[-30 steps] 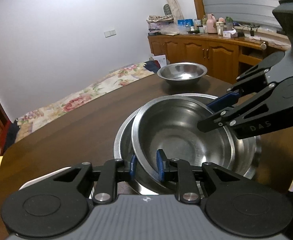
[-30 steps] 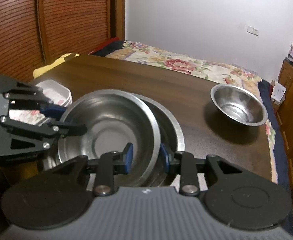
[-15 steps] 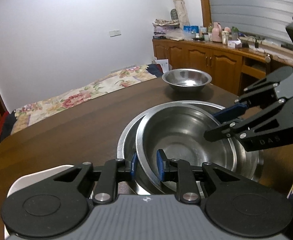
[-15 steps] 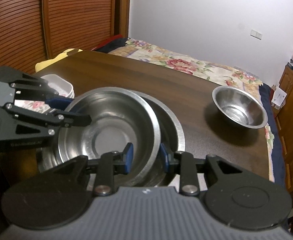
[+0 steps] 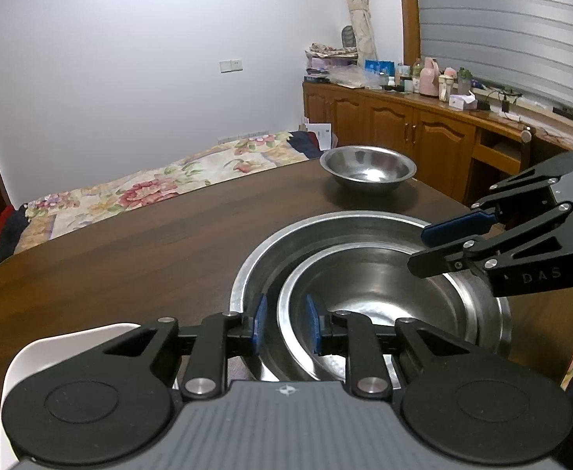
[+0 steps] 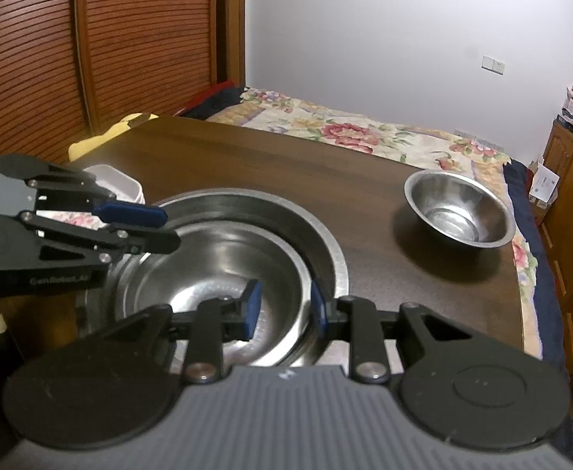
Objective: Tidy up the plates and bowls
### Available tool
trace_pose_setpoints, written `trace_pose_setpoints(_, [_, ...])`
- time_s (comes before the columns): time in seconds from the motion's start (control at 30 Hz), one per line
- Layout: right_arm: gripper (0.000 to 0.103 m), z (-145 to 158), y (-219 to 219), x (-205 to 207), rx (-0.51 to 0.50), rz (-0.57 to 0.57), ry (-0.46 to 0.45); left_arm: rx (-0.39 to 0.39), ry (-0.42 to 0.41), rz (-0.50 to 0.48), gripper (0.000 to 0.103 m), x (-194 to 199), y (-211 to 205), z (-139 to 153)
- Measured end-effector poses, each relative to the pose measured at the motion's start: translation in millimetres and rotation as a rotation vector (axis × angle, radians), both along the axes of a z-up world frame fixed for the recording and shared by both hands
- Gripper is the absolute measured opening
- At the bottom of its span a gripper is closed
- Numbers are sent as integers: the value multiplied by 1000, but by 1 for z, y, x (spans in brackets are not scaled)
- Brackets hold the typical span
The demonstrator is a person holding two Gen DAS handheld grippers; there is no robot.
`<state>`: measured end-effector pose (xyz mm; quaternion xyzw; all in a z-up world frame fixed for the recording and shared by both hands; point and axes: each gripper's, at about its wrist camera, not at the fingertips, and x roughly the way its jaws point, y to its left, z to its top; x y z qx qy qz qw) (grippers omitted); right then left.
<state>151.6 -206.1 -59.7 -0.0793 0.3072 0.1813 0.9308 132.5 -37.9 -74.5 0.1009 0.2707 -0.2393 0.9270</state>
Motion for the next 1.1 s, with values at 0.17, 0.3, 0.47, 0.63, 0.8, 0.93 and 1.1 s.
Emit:
trace_pose_setpoints(0.17, [29,11,-9,-1,38,-21,-28,-14,-11,-1,24,3,0,11])
trace_pose_setpoints(0.3, [29,21,-19,-1,57,-44,-61,-22,-28,-11,35,10,-4,23])
trace_pose_setpoints(0.47, [30,31,-35,3,79,-96,-104,13,-72,-54,53,21,-23,37])
trace_pose_setpoints(0.63, [34,31,-48,22,87,-141,-127,30,-72,-106,55,44,-46,46])
trace_pose_setpoints(0.8, [49,25,-69,43,131,-203,-139,21,-53,-117,60,68,-55,49])
trace_pose_setpoints(0.93, [50,14,-83,57,139,-237,-143,7,-21,-113,60,91,-60,51])
trace_pose_setpoints(1.1, [50,0,-98,73,148,-274,-137,7,4,-98,60,117,-68,51])
